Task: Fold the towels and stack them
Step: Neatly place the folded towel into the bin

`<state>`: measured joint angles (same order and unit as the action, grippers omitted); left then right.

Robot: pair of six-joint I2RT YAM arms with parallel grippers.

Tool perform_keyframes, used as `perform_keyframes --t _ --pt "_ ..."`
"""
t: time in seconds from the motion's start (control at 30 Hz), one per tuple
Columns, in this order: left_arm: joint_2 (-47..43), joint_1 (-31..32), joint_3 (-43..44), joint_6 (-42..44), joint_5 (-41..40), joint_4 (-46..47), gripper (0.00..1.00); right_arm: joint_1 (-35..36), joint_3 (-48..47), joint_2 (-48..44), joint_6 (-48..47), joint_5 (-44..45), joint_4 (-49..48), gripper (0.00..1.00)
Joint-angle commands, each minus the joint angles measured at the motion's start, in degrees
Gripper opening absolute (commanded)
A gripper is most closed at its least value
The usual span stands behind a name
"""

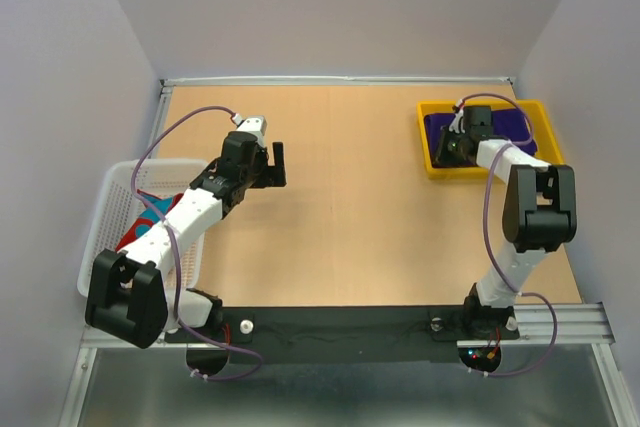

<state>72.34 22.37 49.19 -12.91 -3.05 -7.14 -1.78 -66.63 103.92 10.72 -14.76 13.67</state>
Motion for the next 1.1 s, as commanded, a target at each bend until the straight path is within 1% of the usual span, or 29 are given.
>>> perform_keyframes --t 0.0,0.1,0.2,0.23,0.3,0.33,0.5,0.67,0.73,0.83,0.9,0.93,1.0,1.03,1.07 --pt "-2.46 -0.22 0.65 0.78 -0.12 0.63 0.99 0.29 -2.18 -4.95 -1.40 1.58 -1.89 0.22" --pt "-2.81 -0.22 0.47 0.78 -0.12 0.98 0.99 0.29 -7.44 -5.13 -1.58 4.47 -1.89 0.22" --pt "-2.90 -0.31 0.47 0.87 -0.29 1.16 0.99 0.20 -13.25 -3.12 -1.67 8.60 -1.90 0.22" --pt "-2.81 -0.31 0.38 0.95 -0.46 1.16 0.99 0.20 -16.22 -1.02 -1.76 10.09 -1.98 0.22" --pt "-2.73 -0.22 0.38 0.87 -0.64 1.25 0.99 0.20 -18.87 1.36 -1.93 10.89 -1.98 0.22" --pt "-2.81 -0.22 0.47 0.95 -0.73 1.16 0.99 0.20 -20.45 4.16 -2.02 11.07 -2.16 0.22" --pt "-2.73 -0.31 0.21 0.60 -1.87 1.51 0.99 0.20 -28.27 12.52 -1.32 8.62 -2.51 0.21" --pt "-2.20 -0.66 0.38 0.51 -2.58 1.60 0.99 0.37 -29.52 18.33 1.23 2.13 -3.47 0.21" --pt "-2.20 -0.92 0.47 0.43 -2.58 1.60 0.99 0.99 -28.74 18.86 1.15 -0.08 -3.91 0.21" --pt "-2.37 -1.19 0.47 0.34 -2.49 1.51 0.99 1.52 -28.12 18.25 -0.17 -0.09 -3.83 0.21" --pt "-2.81 -1.28 0.30 0.34 -3.01 1.51 0.99 1.52 -27.77 16.85 -0.61 1.57 -3.83 0.22" --pt "-3.60 -1.19 0.21 0.34 -4.15 1.51 0.99 1.52 -27.59 14.75 -0.87 3.84 -3.83 0.23" --pt "-4.57 -1.19 0.21 -0.54 -5.30 1.51 0.99 1.52 -27.24 12.29 -1.14 7.01 -3.74 0.27" --pt "-5.18 -1.28 -0.06 -0.71 -6.26 1.95 0.99 1.52 -26.89 10.62 -1.58 8.42 -3.65 0.33" --pt "-5.54 -1.28 -0.15 -0.98 -7.14 1.95 0.99 1.52 -26.54 7.47 -1.93 10.26 -3.65 0.38"
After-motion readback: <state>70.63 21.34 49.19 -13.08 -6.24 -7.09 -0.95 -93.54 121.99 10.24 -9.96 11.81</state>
